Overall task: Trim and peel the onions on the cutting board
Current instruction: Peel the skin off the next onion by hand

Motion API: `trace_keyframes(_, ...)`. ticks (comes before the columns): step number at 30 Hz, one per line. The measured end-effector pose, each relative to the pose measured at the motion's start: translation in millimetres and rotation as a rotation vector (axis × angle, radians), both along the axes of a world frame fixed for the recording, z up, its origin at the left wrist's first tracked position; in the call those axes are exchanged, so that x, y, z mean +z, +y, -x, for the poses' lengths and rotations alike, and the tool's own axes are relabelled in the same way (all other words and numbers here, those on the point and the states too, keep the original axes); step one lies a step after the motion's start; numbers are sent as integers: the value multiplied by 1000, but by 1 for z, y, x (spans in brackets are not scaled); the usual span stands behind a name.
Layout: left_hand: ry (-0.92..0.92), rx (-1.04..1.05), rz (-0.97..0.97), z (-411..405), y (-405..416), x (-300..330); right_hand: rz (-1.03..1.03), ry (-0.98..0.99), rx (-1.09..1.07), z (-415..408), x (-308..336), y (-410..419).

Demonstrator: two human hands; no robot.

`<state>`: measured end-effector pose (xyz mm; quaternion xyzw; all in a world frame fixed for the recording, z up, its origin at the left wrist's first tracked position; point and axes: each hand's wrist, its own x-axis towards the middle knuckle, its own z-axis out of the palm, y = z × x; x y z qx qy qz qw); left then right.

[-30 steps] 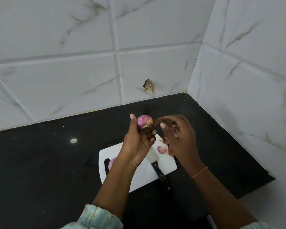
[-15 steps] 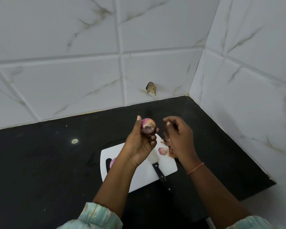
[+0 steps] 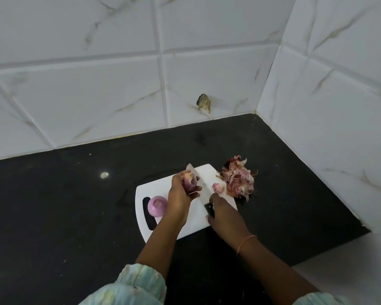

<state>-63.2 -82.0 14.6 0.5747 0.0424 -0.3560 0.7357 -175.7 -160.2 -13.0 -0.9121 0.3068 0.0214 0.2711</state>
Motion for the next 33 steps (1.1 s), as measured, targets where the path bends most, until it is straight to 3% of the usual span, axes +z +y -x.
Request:
trace_keyframes(4,-218,17,-184,4,2,-37,46,-54,-25,7,-2,-5)
trace_keyframes(10,-432,-5,-49,4,13,-54,31,-261,-264,32,-10,-22)
trace_keyframes(14,-576,-64,-59,8,14,-59,-44,-481,-377,34,-7,-27)
trace_keyframes(21,-660,-161,-73,-1,17,-72,-198,-516,-295,18,10,-19)
trace_keyframes(23,-677,-183,-102,-3,18,-74,-325,-482,-278,12,12,-15)
trace_keyframes(29,-723,-204,-95,-6,18,-74,-539,-328,-439,10,5,2)
trace_keyframes(33,-782,-229,-97,-2,18,-77,-491,-372,-483,9,0,3)
